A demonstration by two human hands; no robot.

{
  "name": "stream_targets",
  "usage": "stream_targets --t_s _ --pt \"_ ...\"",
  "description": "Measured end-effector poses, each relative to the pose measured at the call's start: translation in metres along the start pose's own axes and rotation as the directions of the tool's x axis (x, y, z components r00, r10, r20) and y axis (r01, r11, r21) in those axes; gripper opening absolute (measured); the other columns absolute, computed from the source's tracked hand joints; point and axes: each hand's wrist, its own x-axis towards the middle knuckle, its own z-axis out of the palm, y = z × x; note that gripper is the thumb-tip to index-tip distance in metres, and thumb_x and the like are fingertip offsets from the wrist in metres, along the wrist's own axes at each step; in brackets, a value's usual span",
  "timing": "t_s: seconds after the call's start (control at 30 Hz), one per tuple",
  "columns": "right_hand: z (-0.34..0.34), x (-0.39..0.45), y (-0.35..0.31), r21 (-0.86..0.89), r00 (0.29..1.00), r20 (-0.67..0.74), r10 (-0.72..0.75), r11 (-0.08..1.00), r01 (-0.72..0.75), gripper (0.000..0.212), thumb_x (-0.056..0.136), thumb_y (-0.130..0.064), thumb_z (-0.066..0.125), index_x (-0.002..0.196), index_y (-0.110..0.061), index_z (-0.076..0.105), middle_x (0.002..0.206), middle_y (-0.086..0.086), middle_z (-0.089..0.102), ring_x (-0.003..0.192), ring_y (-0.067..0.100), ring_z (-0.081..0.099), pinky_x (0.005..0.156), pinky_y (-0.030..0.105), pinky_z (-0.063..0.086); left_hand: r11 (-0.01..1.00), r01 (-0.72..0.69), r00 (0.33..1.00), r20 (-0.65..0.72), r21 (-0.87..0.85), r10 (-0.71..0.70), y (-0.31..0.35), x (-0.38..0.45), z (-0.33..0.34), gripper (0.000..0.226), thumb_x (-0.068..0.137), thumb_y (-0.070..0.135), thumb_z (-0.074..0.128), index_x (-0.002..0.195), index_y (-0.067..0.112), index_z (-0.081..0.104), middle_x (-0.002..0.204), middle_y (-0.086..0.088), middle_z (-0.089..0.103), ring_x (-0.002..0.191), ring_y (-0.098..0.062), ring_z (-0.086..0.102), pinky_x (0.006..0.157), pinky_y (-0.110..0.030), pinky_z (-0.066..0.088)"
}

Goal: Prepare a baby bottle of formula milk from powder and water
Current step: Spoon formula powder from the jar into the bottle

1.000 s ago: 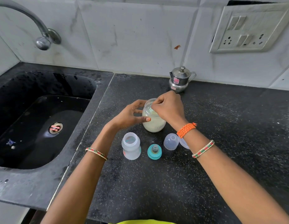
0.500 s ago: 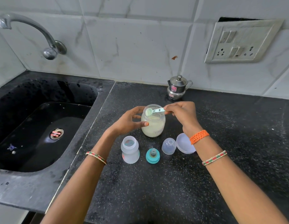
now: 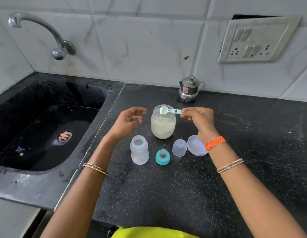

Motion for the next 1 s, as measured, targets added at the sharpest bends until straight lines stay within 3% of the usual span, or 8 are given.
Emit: stream_targets --t_s 0.17,0.27,0.47,0.63,0.73,0.83,0.93,1.0 --pt "-0.008 -0.017 -0.005 0.073 1.000 0.018 -0.005 0.997 0.004 0.008 0.075 -0.004 0.070 0.074 -0.010 0.074 0.057 -0.006 0.070 0.047 -0.007 0.055 0.044 0.004 0.037 0.999 0.011 0.999 -0.052 -0.035 -0.013 -0.001 -0.025 0.004 0.041 0.088 -0.012 0.049 0.118 0.014 0.060 0.120 -0.002 0.063 0.103 -0.015 0.061 0.078 -0.017 0.052" --pt "-0.012 -0.032 -0.009 0.075 0.999 0.041 -0.020 0.997 0.017 0.006 0.077 -0.008 0.071 0.077 -0.012 0.074 0.057 -0.007 0.070 0.046 -0.010 0.055 0.041 0.002 0.035 0.998 0.020 0.994 -0.110 -0.054 -0.025 -0.006 -0.045 0.004 0.045 0.084 -0.017 0.050 0.114 0.013 0.062 0.115 -0.001 0.065 0.100 -0.014 0.062 0.079 -0.013 0.052" --pt "-0.007 -0.065 -0.008 0.066 0.988 0.145 -0.042 0.997 0.033 0.004 0.076 -0.006 0.072 0.079 -0.008 0.075 0.056 -0.007 0.070 0.053 -0.009 0.060 0.047 0.003 0.039 0.989 0.059 0.978 -0.188 -0.136 -0.085 -0.025 -0.091 0.018 0.059 0.073 -0.023 0.057 0.121 0.013 0.059 0.120 0.001 0.064 0.105 -0.008 0.061 0.088 -0.023 0.051" --pt "0.002 -0.080 0.002 0.034 0.982 0.186 -0.036 0.999 0.030 0.012 0.073 -0.002 0.075 0.068 -0.013 0.074 0.070 0.004 0.074 0.079 0.015 0.069 0.070 0.020 0.045 0.977 0.081 0.991 -0.088 -0.198 -0.100 -0.029 -0.114 0.028 0.066 0.078 -0.013 0.059 0.132 0.021 0.045 0.135 0.005 0.053 0.117 -0.006 0.051 0.082 -0.020 0.053" --pt "0.005 -0.084 0.006 -0.019 0.977 0.188 -0.102 0.994 0.107 0.015 0.073 -0.002 0.076 0.068 -0.017 0.074 0.071 0.000 0.074 0.076 0.010 0.070 0.069 0.015 0.049 0.979 0.112 0.992 -0.040 -0.170 -0.120 -0.029 -0.118 0.030 0.065 0.072 0.008 0.063 0.131 0.027 0.043 0.127 0.017 0.054 0.115 -0.017 0.056 0.095 -0.037 0.049" --pt "0.008 -0.087 0.008 -0.081 0.961 0.194 -0.196 0.973 0.215 0.019 0.074 -0.003 0.076 0.069 -0.022 0.073 0.071 -0.005 0.073 0.070 0.007 0.070 0.066 0.013 0.052 0.986 0.119 0.992 -0.027 -0.115 -0.123 -0.035 -0.116 0.030 0.067 0.074 0.011 0.072 0.131 0.029 0.042 0.125 0.016 0.054 0.120 -0.021 0.056 0.101 -0.044 0.048" --pt "0.012 -0.090 0.008 -0.176 0.926 0.197 -0.324 0.917 0.358 0.018 0.075 -0.007 0.076 0.072 -0.025 0.073 0.070 -0.008 0.071 0.067 0.004 0.068 0.066 0.016 0.054 0.987 0.135 0.990 -0.035 -0.090 -0.138 -0.044 -0.111 0.032 0.063 0.079 0.016 0.077 0.131 0.031 0.044 0.129 0.007 0.056 0.112 -0.022 0.062 0.098 -0.041 0.050" --pt "0.014 -0.093 0.006 -0.237 0.880 0.213 -0.425 0.851 0.469 0.015 0.076 -0.009 0.076 0.077 -0.024 0.074 0.068 -0.014 0.068 0.062 -0.002 0.063 0.063 0.014 0.052 0.990 0.121 0.990 -0.062 -0.067 -0.125 -0.048 -0.108 0.034 0.059 0.079 0.020 0.077 0.129 0.029 0.048 0.126 0.007 0.059 0.111 -0.008 0.060 0.092 -0.028 0.050"
